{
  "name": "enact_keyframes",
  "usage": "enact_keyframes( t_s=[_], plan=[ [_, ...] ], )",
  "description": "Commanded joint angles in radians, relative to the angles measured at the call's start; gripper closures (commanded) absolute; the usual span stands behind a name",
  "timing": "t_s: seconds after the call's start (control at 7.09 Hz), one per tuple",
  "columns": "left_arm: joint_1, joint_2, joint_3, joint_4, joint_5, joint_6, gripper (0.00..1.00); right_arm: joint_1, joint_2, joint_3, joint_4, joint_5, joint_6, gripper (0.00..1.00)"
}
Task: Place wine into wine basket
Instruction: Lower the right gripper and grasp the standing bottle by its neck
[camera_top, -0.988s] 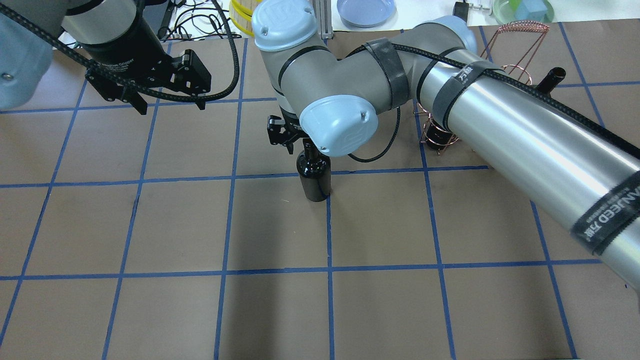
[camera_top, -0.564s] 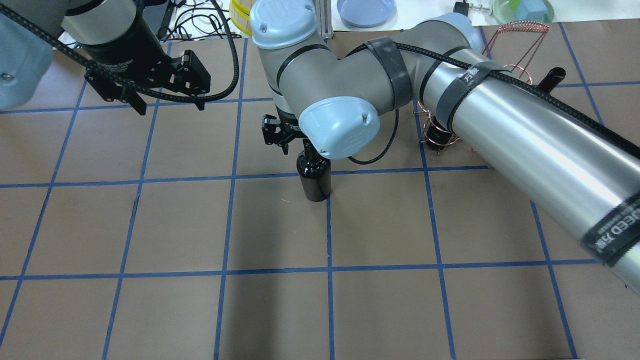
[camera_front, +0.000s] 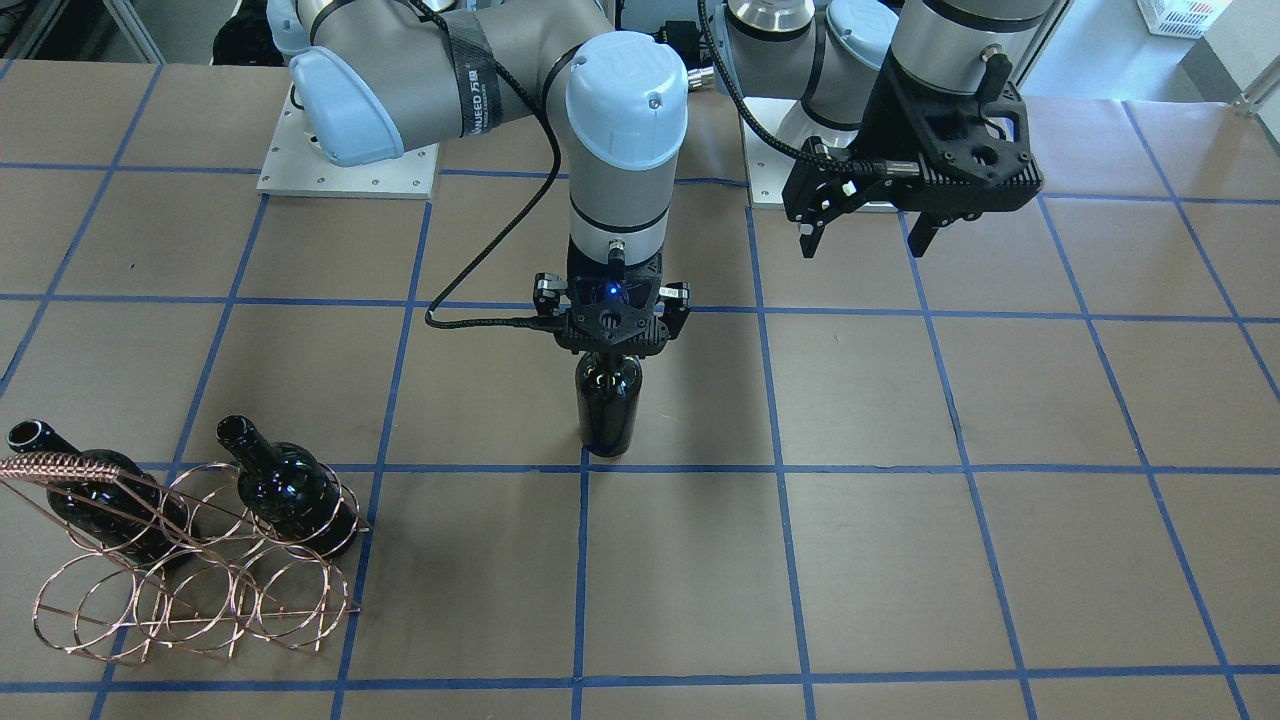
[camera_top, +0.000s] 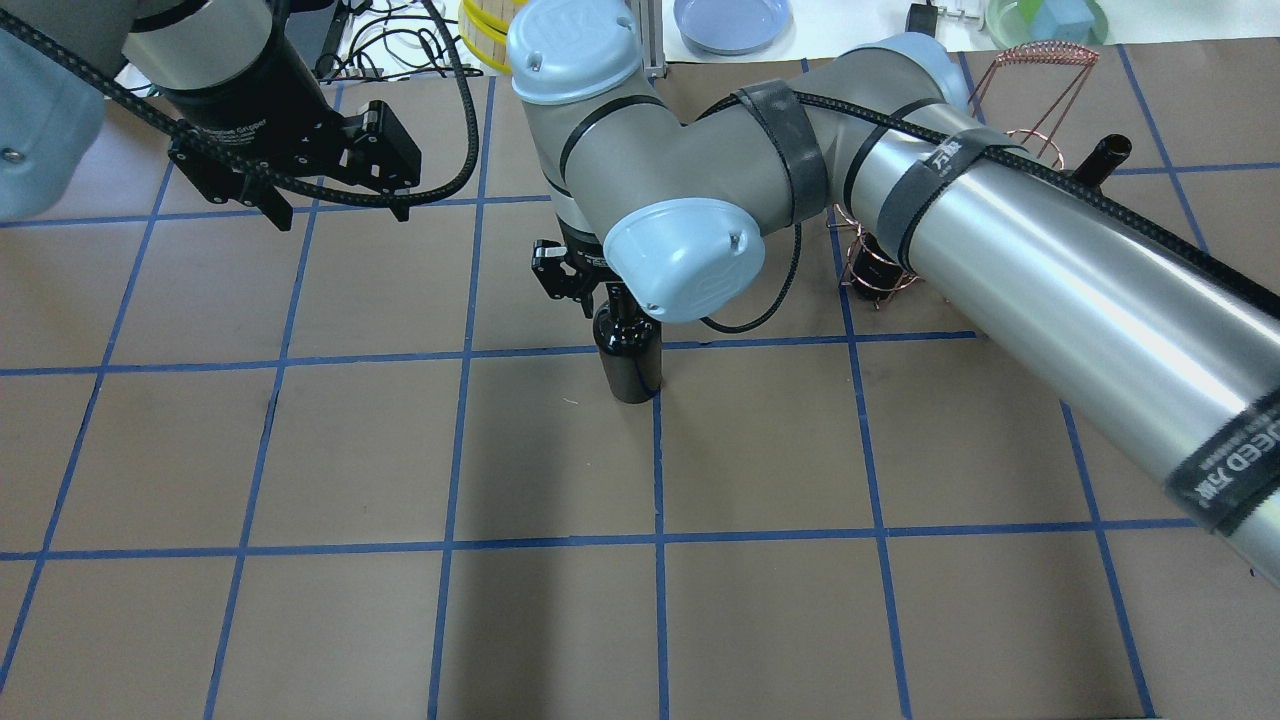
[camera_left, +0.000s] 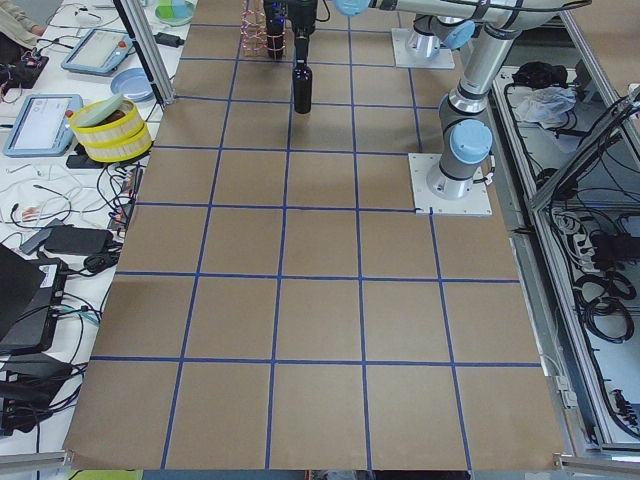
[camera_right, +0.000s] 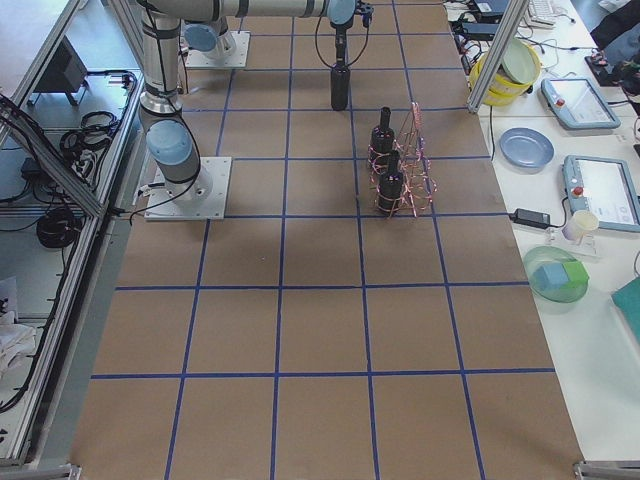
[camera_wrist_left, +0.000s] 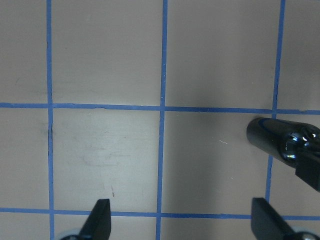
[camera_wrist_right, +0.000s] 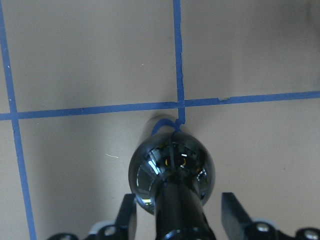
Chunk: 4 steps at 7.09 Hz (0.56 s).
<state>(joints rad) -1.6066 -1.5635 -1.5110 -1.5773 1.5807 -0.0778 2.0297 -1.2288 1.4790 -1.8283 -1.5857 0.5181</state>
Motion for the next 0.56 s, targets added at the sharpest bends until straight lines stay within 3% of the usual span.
enact_keyframes(
  t_s=[0.0, 0.42],
  plan=[
    [-0.003, 0.002, -0.003, -0.004, 0.004, 0.000, 0.00, -0.006, -0.009, -0.003, -0.011, 0.003, 0.000, 0.79],
    [-0.003, 0.002, -0.003, -0.006, 0.004, 0.000, 0.00, -0.009, -0.020, -0.008, -0.009, 0.001, 0.002, 0.83]
  ],
)
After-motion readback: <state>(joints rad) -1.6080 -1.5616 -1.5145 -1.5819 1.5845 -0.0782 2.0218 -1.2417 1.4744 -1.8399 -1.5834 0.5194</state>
